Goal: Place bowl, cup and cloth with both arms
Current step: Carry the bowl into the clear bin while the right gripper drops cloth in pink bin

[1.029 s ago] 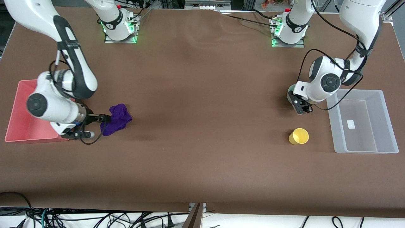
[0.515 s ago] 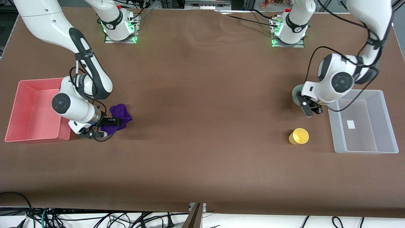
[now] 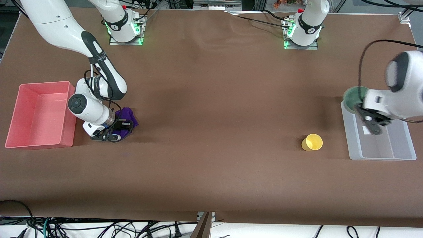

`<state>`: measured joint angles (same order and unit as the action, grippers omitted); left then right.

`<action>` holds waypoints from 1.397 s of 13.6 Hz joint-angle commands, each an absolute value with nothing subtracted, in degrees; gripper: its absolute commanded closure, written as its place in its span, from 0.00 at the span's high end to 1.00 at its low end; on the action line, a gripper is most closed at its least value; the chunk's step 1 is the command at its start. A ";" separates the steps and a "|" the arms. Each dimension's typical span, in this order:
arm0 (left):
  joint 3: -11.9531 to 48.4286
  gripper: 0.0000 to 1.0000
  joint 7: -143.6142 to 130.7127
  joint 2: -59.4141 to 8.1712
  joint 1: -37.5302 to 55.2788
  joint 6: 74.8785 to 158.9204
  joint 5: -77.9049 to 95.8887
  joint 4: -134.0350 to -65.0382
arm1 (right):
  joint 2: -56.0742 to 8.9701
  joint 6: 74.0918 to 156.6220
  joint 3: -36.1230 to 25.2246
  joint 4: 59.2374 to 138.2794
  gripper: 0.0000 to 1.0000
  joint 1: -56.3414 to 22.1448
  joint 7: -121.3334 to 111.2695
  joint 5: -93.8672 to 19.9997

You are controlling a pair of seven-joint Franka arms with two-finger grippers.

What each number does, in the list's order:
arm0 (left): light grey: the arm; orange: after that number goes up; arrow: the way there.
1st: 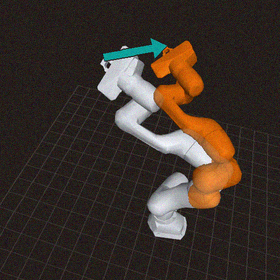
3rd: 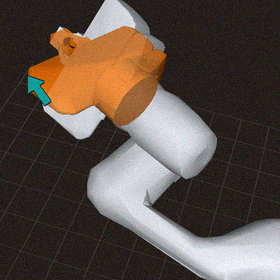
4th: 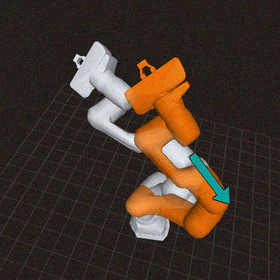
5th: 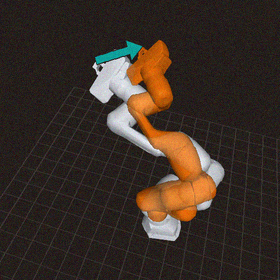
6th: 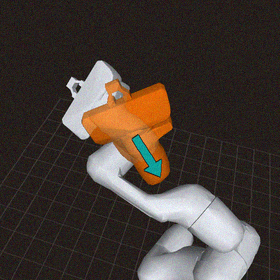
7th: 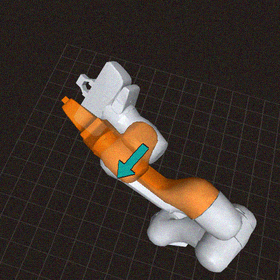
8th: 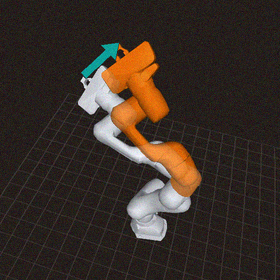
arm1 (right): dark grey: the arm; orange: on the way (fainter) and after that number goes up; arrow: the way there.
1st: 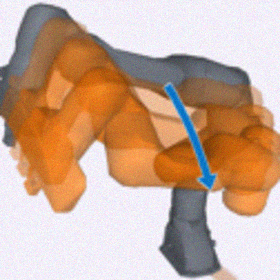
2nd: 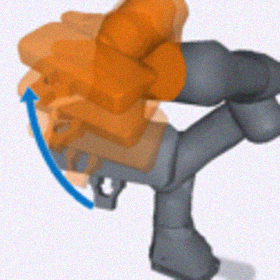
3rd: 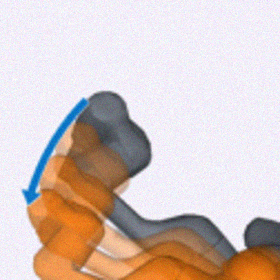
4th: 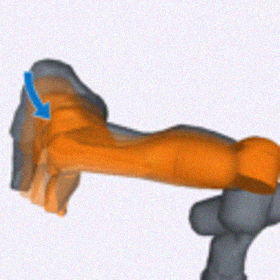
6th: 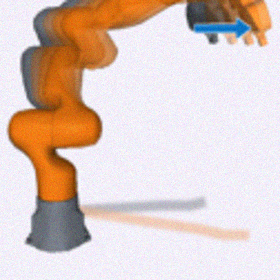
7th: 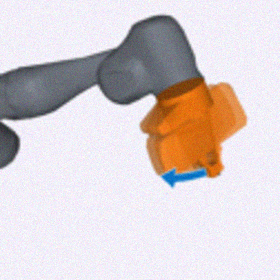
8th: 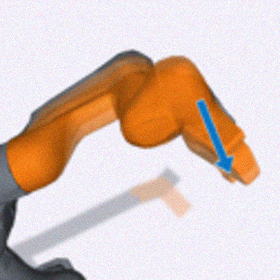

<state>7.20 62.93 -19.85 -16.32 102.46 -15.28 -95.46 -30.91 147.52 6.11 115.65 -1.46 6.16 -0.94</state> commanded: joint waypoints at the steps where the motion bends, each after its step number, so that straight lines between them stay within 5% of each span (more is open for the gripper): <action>1: 7.82 0.00 68.02 -33.27 -24.58 102.21 -15.12 -83.00 | -27.35 140.68 6.24 113.40 0.00 -1.06 4.75 -1.50; 4: 7.82 0.00 68.20 -40.50 -27.59 110.97 -15.38 -80.07 | -23.47 116.02 5.54 99.99 0.00 0.87 0.21 -0.79; 7: 7.82 0.03 68.20 -43.84 -28.47 114.78 -15.20 -80.77 | -23.03 97.08 -2.17 87.58 0.00 1.58 -14.45 -0.79; 8: 7.91 0.16 68.20 -44.73 -29.35 115.13 -14.86 -80.77 | -22.94 92.25 -5.59 84.67 0.00 1.58 -19.55 -0.70; 9: 7.91 0.50 68.12 -44.82 -29.36 115.14 -14.85 -80.68 | -22.94 89.59 -9.02 83.59 0.00 1.58 -24.47 -0.09; 10: 7.91 0.87 68.12 -44.56 -29.27 114.96 -14.85 -80.68 | -23.03 89.39 -12.62 83.50 0.00 1.67 -30.18 1.13; 11: 8.08 1.00 68.12 -44.13 -29.09 114.53 -14.94 -80.42 | -23.64 90.60 -15.61 83.84 0.00 1.84 -34.58 1.75; 19: 21.07 1.00 48.05 -31.21 -26.90 98.01 -14.77 -79.63 | -30.23 113.96 -18.55 98.86 0.00 6.50 -38.76 0.88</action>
